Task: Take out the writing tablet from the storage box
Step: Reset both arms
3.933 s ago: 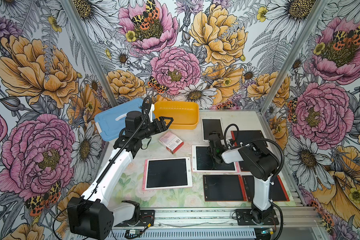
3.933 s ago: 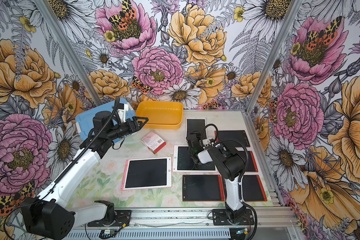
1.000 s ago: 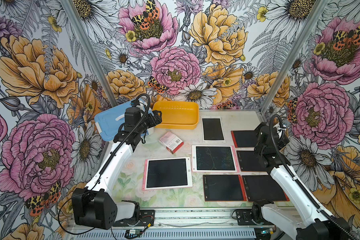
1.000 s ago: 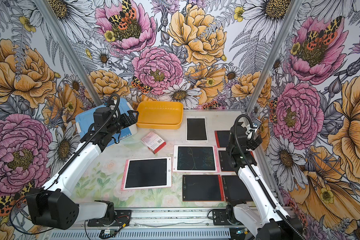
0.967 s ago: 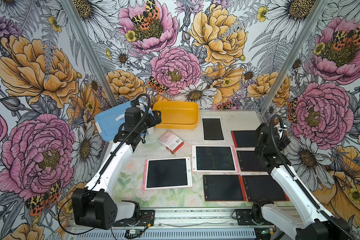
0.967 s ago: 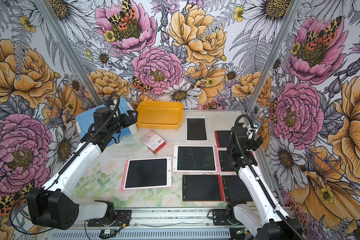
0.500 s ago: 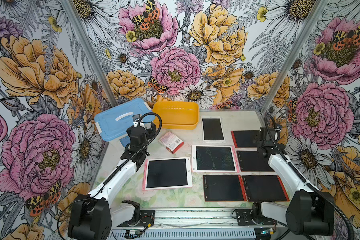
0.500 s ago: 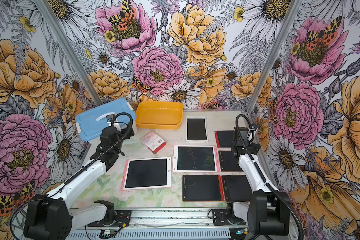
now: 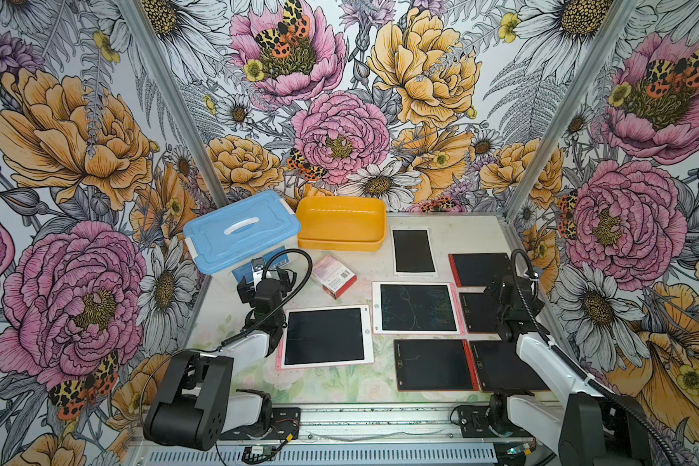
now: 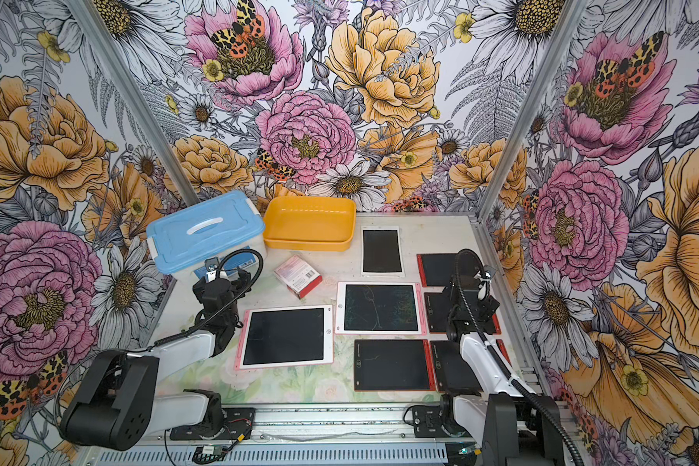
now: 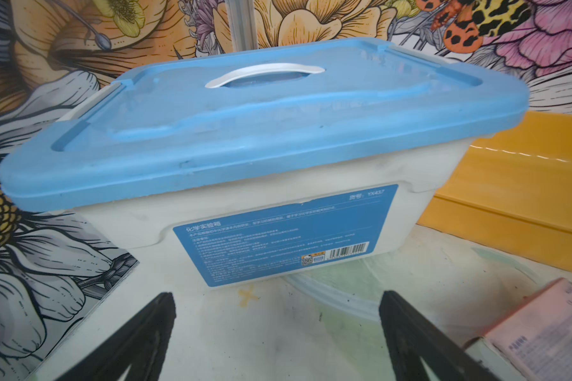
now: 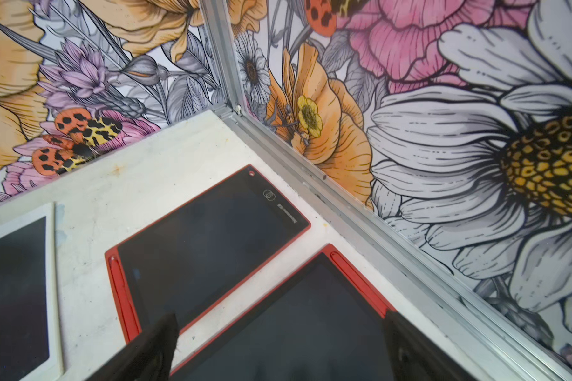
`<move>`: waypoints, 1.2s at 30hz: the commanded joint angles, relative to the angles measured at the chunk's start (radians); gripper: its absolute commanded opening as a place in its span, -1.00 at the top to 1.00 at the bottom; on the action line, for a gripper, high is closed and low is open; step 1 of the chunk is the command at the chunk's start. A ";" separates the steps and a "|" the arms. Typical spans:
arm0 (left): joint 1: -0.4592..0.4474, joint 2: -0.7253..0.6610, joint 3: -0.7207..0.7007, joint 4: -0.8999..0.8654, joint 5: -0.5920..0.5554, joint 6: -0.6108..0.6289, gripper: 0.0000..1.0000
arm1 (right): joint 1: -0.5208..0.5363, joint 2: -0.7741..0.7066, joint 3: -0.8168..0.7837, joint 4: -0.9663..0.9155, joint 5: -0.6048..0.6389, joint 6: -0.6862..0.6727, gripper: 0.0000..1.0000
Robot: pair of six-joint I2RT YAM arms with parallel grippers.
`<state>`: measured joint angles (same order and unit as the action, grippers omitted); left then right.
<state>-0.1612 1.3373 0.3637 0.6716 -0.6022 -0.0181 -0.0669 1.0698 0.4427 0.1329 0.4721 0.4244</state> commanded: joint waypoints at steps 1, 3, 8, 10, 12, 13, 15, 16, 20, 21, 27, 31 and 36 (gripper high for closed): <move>0.018 0.043 -0.018 0.181 0.009 0.027 -0.98 | 0.004 0.007 -0.025 0.148 -0.012 -0.029 -0.99; 0.023 0.101 -0.028 0.267 0.015 0.041 -0.98 | 0.009 0.024 -0.029 0.174 -0.010 -0.042 -0.99; 0.021 0.147 -0.005 0.275 0.087 0.070 -0.98 | 0.016 0.044 -0.028 0.195 -0.002 -0.052 -0.99; 0.026 0.147 0.005 0.246 0.102 0.069 -0.98 | 0.015 0.057 -0.036 0.219 -0.003 -0.058 -0.99; 0.054 0.145 0.020 0.207 0.158 0.050 -0.98 | 0.016 0.082 -0.030 0.224 -0.012 -0.066 -0.99; 0.079 0.152 0.034 0.184 0.216 0.039 -0.97 | 0.017 0.097 -0.027 0.230 -0.022 -0.074 -0.99; 0.141 0.169 0.053 0.155 0.348 0.004 -0.98 | 0.021 0.131 -0.023 0.259 -0.032 -0.086 -0.99; 0.156 0.175 0.041 0.175 0.380 -0.003 -0.98 | 0.021 0.146 -0.023 0.281 -0.035 -0.090 -0.99; 0.140 0.194 0.019 0.220 0.353 0.010 -0.98 | 0.024 0.194 -0.032 0.374 -0.060 -0.113 -0.99; 0.140 0.198 0.016 0.243 0.354 0.010 -0.98 | 0.025 0.206 -0.030 0.387 -0.075 -0.127 -0.99; 0.140 0.209 0.010 0.266 0.355 0.010 -0.97 | 0.040 0.270 -0.027 0.450 -0.100 -0.173 -0.99; 0.140 0.210 0.008 0.273 0.354 0.011 -0.98 | 0.039 0.315 -0.085 0.654 -0.120 -0.236 -0.99; 0.139 0.209 0.007 0.272 0.354 0.012 -0.98 | 0.064 0.376 -0.121 0.787 -0.143 -0.281 -0.99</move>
<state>-0.0181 1.5429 0.3836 0.9108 -0.2710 0.0025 -0.0174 1.4349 0.3309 0.7795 0.3538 0.1909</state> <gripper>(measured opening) 0.989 0.994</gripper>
